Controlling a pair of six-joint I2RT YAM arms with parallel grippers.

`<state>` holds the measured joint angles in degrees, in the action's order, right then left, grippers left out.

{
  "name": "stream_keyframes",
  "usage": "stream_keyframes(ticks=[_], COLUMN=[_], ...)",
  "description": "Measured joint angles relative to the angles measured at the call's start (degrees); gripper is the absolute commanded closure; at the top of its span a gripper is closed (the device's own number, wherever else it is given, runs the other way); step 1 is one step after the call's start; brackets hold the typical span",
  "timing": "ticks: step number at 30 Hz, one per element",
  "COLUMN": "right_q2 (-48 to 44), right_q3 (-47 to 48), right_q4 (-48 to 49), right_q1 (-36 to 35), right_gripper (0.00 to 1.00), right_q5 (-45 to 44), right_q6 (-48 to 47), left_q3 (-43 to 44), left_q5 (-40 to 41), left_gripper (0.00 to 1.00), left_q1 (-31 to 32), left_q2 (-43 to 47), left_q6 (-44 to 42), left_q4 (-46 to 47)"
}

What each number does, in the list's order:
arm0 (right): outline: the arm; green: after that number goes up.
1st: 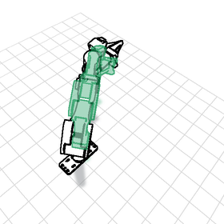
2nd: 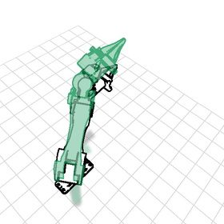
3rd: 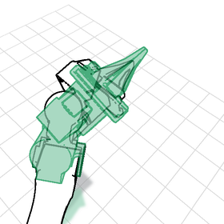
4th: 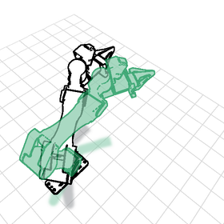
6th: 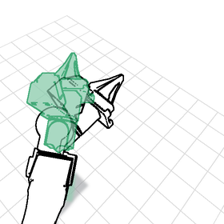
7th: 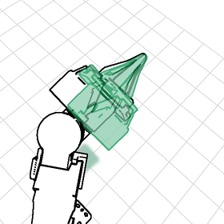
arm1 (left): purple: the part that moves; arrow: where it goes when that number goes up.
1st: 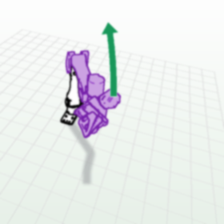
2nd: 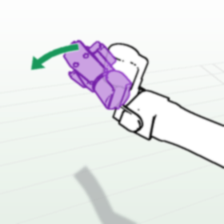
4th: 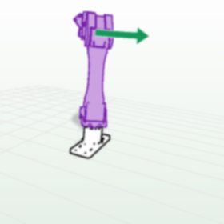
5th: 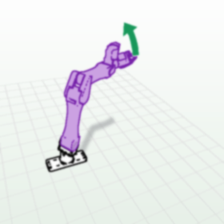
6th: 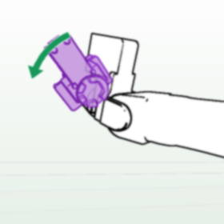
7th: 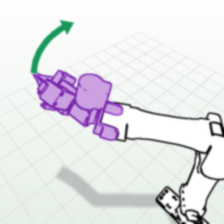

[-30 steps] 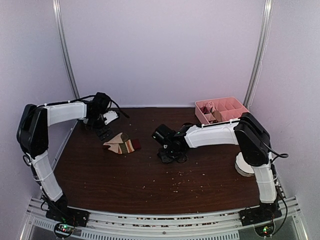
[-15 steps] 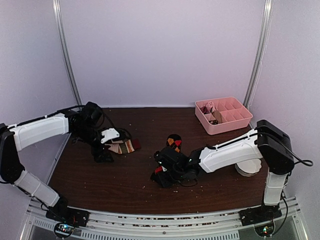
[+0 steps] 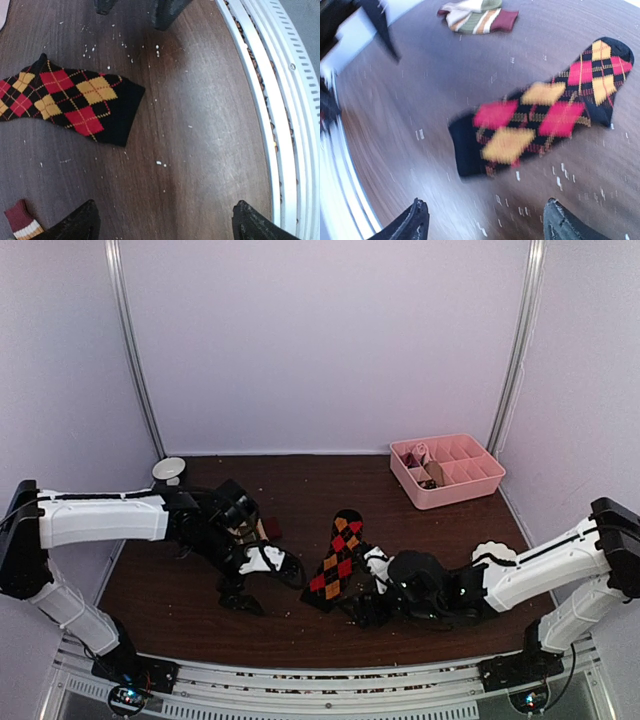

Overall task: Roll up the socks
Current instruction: Roll the sock at the center of the board.

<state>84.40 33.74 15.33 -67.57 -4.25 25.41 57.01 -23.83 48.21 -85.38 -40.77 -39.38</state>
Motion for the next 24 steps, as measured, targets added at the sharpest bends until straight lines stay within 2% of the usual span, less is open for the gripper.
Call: stream_keyframes(ticks=[3,7,15,24], right_q2=[-0.85,-0.55,1.16,-2.14], right_q3=[-4.31,-4.35,-6.19,-9.68], right_q4=[2.54,5.33,11.30,13.31], right_q1=[-2.86,-5.57,-10.01,-10.47], right_gripper=[0.31,0.37,0.43,0.47], right_q5=[-3.82,-8.79,-13.90,-13.92], right_q6=[-3.48,-6.86,-8.61,-8.09], left_q3=[0.00,1.66,7.28,10.54], left_q5=[0.04,0.52,2.51,5.38], left_gripper=[0.26,0.47,0.51,0.55], left_q1=[1.90,4.33,5.90,5.90], left_q2=[-2.29,-7.13,-17.90,-21.86], left_q6=[-0.17,-1.64,-5.38,-7.80], left_q4=[3.91,7.17,9.75,10.84])
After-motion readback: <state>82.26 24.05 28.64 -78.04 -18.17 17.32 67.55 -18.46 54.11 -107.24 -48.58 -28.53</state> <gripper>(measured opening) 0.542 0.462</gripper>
